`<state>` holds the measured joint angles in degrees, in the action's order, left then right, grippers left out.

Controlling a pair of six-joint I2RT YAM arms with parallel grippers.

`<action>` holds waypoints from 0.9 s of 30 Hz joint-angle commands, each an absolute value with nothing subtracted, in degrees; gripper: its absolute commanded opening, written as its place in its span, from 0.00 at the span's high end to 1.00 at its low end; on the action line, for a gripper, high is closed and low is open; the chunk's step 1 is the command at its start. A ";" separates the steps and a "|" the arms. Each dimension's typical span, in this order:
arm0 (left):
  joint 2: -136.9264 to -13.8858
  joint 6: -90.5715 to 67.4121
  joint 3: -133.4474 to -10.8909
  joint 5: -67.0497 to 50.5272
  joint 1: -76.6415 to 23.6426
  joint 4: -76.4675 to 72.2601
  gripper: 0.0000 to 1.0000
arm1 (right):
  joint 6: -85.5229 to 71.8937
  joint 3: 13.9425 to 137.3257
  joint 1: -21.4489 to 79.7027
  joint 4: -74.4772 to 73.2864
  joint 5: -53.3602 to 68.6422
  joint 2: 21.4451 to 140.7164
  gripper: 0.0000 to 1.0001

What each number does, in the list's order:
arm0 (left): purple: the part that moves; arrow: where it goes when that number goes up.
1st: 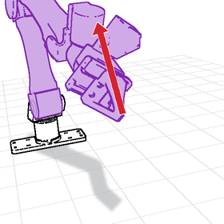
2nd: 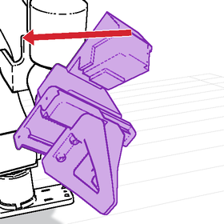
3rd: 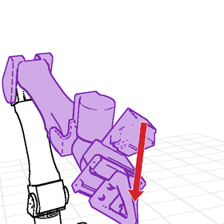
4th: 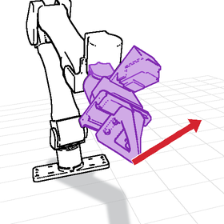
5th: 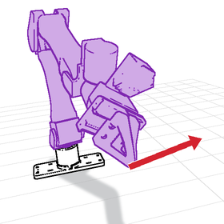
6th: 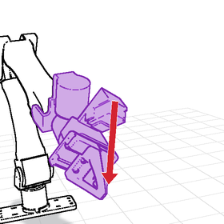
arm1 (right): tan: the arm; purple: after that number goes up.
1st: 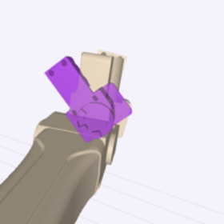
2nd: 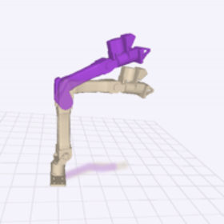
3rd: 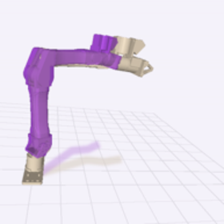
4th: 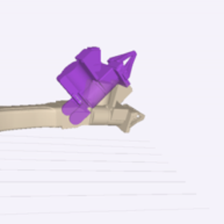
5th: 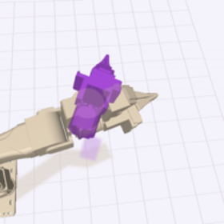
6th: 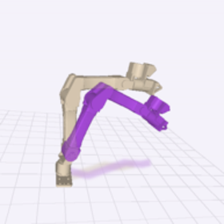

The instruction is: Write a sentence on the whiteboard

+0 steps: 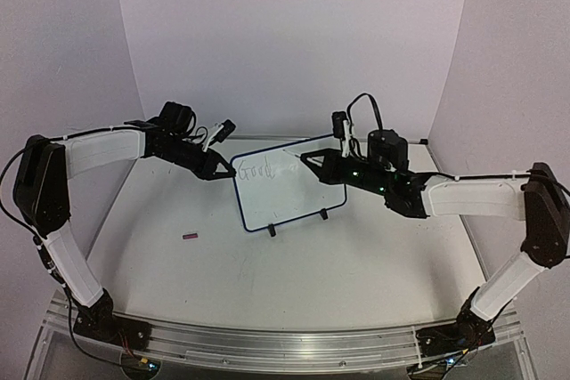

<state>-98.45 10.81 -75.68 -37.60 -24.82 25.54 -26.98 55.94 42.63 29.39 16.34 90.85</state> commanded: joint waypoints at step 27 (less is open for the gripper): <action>-100.98 13.90 -76.28 -33.17 -25.84 29.44 1.00 | -23.04 61.87 35.40 25.65 27.60 98.11 1.00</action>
<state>-98.45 11.00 -75.70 -37.54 -24.86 25.54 -24.01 58.54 35.55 24.62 26.59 96.42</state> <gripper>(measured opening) 0.038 0.069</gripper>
